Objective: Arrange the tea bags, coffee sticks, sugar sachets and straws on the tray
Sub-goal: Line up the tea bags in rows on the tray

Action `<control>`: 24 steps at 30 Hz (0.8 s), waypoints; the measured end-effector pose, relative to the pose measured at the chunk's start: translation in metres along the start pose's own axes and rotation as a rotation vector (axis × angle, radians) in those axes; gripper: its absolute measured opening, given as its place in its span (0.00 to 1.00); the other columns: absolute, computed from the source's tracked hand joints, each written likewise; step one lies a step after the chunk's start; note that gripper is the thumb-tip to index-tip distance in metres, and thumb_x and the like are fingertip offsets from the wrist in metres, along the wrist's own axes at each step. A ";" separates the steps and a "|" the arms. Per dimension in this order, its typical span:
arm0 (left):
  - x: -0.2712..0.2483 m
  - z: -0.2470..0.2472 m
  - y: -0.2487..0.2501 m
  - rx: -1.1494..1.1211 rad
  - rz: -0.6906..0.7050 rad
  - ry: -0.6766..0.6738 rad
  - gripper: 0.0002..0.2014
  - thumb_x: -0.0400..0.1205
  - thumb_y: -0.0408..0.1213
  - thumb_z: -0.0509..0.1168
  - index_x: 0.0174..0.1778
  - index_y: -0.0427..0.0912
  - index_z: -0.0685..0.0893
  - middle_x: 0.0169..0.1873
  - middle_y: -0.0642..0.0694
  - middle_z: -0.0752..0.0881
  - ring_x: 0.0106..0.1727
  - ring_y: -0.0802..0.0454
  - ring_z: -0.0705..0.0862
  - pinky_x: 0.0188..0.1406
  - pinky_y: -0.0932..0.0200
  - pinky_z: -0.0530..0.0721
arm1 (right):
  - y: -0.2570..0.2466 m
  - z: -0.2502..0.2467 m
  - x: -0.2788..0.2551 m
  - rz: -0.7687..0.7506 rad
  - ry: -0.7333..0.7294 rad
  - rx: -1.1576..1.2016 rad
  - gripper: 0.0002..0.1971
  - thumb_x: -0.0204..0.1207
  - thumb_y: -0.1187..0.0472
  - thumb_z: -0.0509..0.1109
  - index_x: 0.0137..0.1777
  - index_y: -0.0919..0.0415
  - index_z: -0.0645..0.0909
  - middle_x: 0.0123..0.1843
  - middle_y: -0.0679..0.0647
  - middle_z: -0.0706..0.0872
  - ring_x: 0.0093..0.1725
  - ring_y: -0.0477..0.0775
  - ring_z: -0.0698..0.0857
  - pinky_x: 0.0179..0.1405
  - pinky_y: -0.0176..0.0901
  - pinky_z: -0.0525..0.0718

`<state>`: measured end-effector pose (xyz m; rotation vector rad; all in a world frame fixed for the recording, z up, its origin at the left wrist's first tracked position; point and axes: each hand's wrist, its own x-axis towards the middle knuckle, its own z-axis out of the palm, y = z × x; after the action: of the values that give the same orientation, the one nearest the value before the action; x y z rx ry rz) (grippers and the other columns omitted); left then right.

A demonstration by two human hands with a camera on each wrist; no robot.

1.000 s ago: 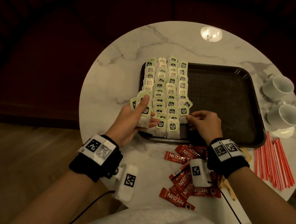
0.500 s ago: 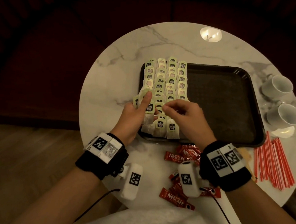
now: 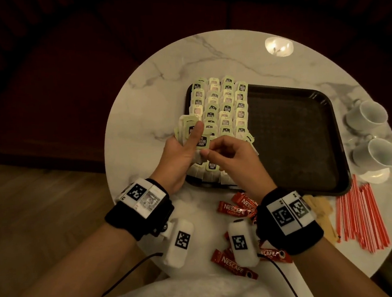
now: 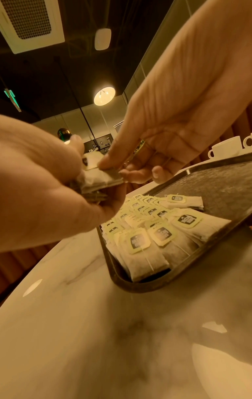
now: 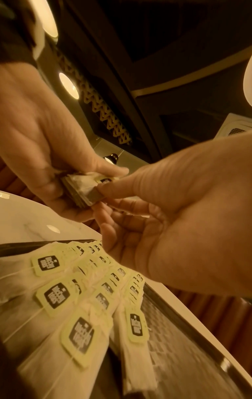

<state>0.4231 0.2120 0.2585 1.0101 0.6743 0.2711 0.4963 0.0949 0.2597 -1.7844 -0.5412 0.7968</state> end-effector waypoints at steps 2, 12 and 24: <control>0.000 0.000 0.002 -0.057 -0.018 -0.001 0.29 0.74 0.54 0.65 0.66 0.38 0.81 0.58 0.38 0.89 0.59 0.42 0.88 0.57 0.46 0.88 | -0.002 -0.004 0.000 0.003 -0.001 0.044 0.09 0.78 0.61 0.75 0.50 0.68 0.84 0.47 0.65 0.89 0.40 0.44 0.85 0.38 0.30 0.82; 0.004 -0.008 0.002 -0.054 -0.049 0.062 0.10 0.84 0.45 0.64 0.48 0.41 0.83 0.34 0.47 0.86 0.34 0.56 0.86 0.35 0.61 0.89 | 0.001 -0.037 0.000 0.076 0.005 0.251 0.04 0.80 0.62 0.70 0.52 0.61 0.83 0.49 0.55 0.92 0.47 0.50 0.90 0.43 0.42 0.89; 0.003 -0.001 0.004 0.123 0.103 -0.109 0.03 0.78 0.31 0.71 0.45 0.43 0.87 0.36 0.46 0.84 0.29 0.58 0.74 0.25 0.65 0.73 | 0.004 -0.046 -0.008 -0.010 0.034 0.144 0.11 0.77 0.66 0.74 0.59 0.62 0.87 0.53 0.51 0.92 0.52 0.42 0.89 0.49 0.29 0.83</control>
<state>0.4252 0.2161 0.2601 1.1710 0.5455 0.2650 0.5245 0.0591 0.2684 -1.6591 -0.4586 0.7779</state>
